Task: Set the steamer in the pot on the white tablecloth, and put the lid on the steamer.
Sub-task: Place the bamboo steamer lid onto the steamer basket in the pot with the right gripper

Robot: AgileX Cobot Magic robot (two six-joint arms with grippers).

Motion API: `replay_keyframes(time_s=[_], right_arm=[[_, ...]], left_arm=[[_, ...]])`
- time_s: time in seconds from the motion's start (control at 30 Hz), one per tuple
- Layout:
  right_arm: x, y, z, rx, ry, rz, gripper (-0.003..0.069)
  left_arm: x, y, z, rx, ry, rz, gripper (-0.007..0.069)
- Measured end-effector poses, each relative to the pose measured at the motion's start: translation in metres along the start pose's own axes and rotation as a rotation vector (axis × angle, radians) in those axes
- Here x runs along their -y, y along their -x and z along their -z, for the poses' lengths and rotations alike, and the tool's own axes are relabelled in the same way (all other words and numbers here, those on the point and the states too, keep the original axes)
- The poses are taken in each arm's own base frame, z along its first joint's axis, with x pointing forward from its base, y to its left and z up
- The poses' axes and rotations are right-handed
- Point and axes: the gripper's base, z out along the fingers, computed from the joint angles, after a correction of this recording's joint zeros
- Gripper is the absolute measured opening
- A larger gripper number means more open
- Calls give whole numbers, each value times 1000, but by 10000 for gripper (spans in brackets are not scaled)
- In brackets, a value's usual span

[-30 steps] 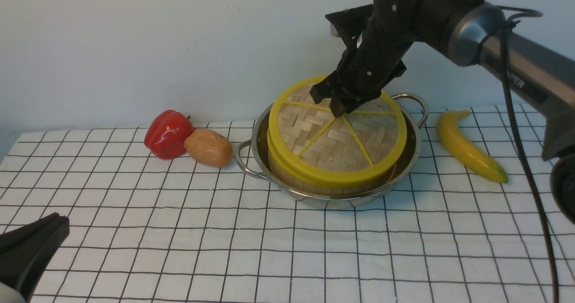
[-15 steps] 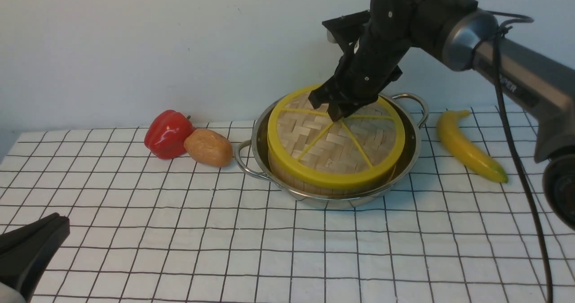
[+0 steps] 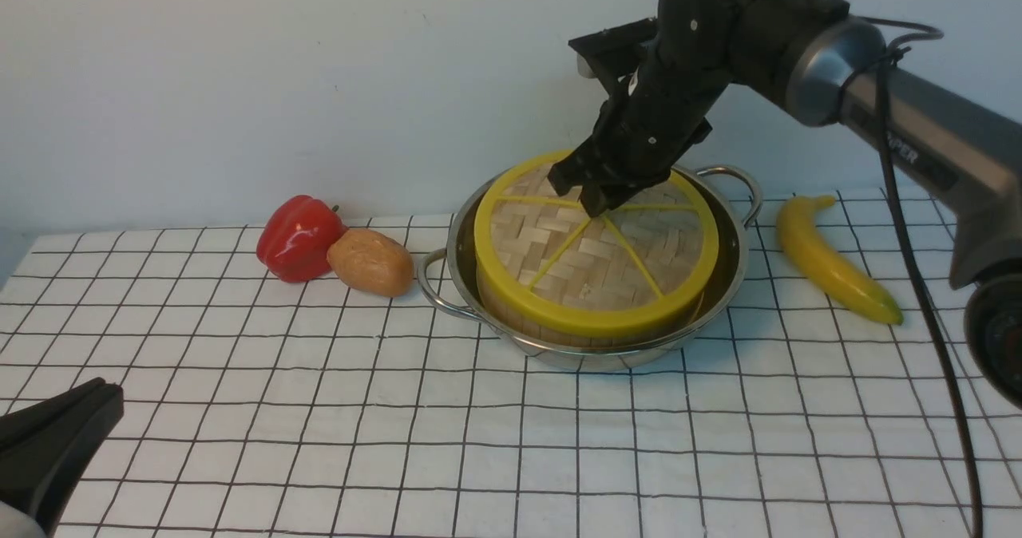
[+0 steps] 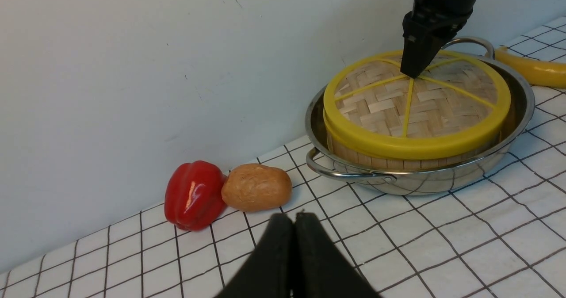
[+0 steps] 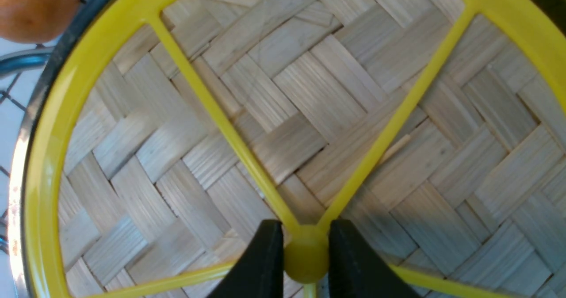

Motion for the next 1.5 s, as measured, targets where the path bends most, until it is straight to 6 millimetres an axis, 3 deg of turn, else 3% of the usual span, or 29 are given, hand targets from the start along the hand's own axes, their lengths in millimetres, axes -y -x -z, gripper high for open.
replay_keyframes(time_s=[1.5], right_arm=[[2, 3, -5, 35, -14, 34, 146]], left_arm=[[1, -1, -9, -39, -10, -5, -8]])
